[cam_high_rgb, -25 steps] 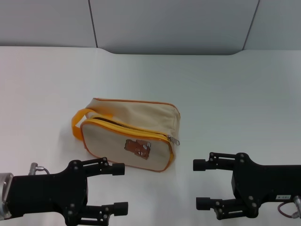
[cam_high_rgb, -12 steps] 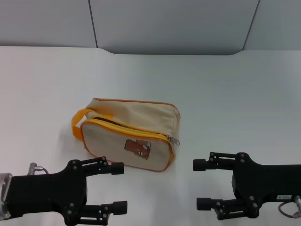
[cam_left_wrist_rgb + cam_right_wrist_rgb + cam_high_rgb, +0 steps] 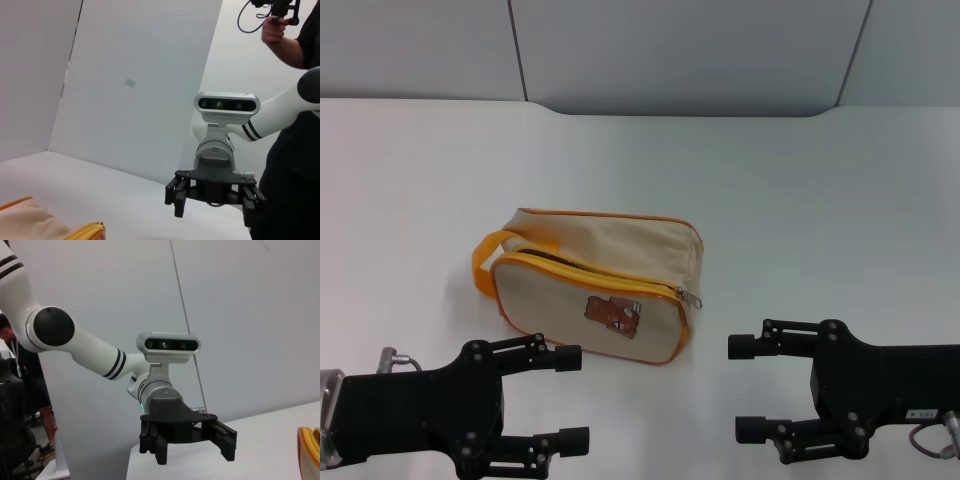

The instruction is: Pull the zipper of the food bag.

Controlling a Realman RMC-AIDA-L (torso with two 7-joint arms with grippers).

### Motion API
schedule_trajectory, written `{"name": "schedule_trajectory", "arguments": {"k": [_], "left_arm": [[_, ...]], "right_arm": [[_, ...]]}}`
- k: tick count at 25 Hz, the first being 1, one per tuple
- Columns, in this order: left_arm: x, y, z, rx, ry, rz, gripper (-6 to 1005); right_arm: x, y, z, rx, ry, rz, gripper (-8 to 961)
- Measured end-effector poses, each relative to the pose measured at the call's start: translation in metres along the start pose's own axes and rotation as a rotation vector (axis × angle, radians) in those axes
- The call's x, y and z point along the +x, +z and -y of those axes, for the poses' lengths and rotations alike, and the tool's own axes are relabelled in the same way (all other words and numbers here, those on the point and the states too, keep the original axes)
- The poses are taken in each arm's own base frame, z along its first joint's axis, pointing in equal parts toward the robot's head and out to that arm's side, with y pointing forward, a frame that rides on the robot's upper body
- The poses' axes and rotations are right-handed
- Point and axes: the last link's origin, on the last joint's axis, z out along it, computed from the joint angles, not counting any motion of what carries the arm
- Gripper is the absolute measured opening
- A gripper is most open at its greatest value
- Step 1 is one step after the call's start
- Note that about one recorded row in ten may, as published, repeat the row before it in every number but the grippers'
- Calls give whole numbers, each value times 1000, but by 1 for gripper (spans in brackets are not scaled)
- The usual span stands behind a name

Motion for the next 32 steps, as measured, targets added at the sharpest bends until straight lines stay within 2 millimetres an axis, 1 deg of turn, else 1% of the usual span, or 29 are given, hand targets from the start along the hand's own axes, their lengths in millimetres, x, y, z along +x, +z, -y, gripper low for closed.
{"name": "schedule_trajectory", "arguments": {"k": [23, 32], "left_arm": [[-1, 0, -1, 1, 0, 3, 824], [-2, 3, -1, -1, 3, 1, 824]], "right_arm": [[-1, 1, 0, -4, -3, 5, 776], [0, 1, 0, -1, -1, 3, 777]]}}
